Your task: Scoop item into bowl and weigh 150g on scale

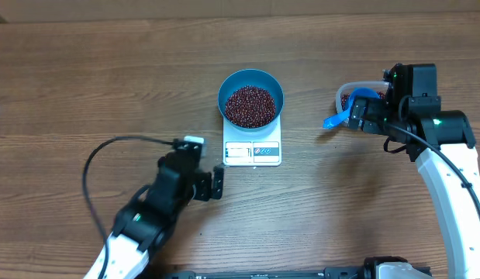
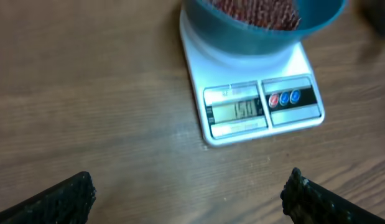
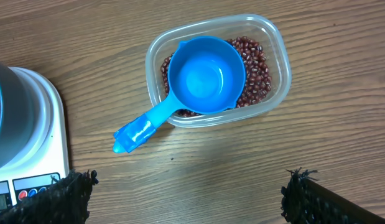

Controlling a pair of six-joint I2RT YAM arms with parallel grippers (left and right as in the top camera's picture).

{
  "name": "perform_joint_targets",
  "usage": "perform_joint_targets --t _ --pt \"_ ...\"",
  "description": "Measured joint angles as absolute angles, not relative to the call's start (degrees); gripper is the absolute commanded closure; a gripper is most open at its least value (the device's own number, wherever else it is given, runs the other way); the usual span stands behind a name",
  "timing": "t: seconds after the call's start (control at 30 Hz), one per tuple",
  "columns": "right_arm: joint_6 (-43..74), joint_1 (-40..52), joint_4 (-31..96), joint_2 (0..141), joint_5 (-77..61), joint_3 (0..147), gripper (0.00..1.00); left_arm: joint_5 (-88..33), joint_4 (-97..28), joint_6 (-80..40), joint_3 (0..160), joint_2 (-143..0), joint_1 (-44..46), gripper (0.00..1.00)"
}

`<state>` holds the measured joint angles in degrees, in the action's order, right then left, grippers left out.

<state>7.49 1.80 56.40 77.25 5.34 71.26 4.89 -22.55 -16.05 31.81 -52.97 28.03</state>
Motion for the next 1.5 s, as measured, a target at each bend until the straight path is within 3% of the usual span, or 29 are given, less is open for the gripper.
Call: perform_joint_targets --t 0.3,0.83,1.03,1.5 --pt "7.46 1.80 56.38 77.25 5.37 71.26 0.00 0.34 -11.22 -7.33 22.35 -38.35 18.37 0.01" --pt "7.46 1.80 56.38 77.25 5.34 71.26 0.00 -2.44 24.49 0.62 1.85 -16.91 8.86 0.01" --pt "7.44 1.80 56.40 77.25 5.37 71.26 0.00 -2.61 22.94 3.14 0.62 -10.46 7.62 0.00" --pt "7.44 1.80 56.40 77.25 5.34 71.31 0.00 -4.34 2.09 4.69 0.47 -0.86 2.44 0.00"
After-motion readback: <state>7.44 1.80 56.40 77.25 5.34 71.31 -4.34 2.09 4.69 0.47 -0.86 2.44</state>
